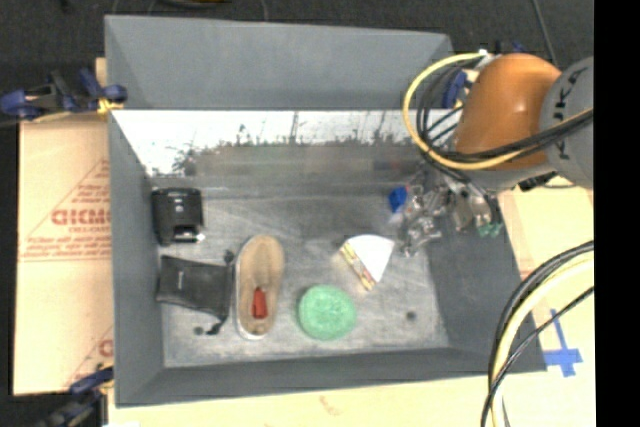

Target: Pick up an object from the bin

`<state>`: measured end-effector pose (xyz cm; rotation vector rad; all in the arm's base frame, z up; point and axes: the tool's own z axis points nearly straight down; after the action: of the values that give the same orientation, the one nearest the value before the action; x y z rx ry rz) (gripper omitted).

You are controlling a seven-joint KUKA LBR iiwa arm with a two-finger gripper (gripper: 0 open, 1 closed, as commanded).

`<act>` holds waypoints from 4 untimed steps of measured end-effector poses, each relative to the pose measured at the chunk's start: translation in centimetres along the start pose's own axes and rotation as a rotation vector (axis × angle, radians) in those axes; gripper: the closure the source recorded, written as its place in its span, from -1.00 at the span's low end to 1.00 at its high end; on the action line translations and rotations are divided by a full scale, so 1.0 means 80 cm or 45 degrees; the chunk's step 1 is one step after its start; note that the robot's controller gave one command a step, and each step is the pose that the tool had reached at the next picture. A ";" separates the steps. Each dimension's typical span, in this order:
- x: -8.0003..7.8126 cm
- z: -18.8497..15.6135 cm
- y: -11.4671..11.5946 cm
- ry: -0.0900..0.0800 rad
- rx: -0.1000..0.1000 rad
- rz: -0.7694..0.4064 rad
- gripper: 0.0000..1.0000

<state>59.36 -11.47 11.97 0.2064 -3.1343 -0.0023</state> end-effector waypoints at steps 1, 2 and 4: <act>-0.027 -0.045 0.008 -0.007 0.004 -0.145 -1.00; -0.027 -0.045 0.008 -0.007 0.003 -0.145 -1.00; -0.031 0.037 0.032 -0.010 0.007 -0.462 -1.00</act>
Offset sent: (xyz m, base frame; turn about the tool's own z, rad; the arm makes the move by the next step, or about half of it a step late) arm 0.0000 0.0000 0.0000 0.0000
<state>61.48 -8.59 9.02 0.7710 -3.0538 0.0055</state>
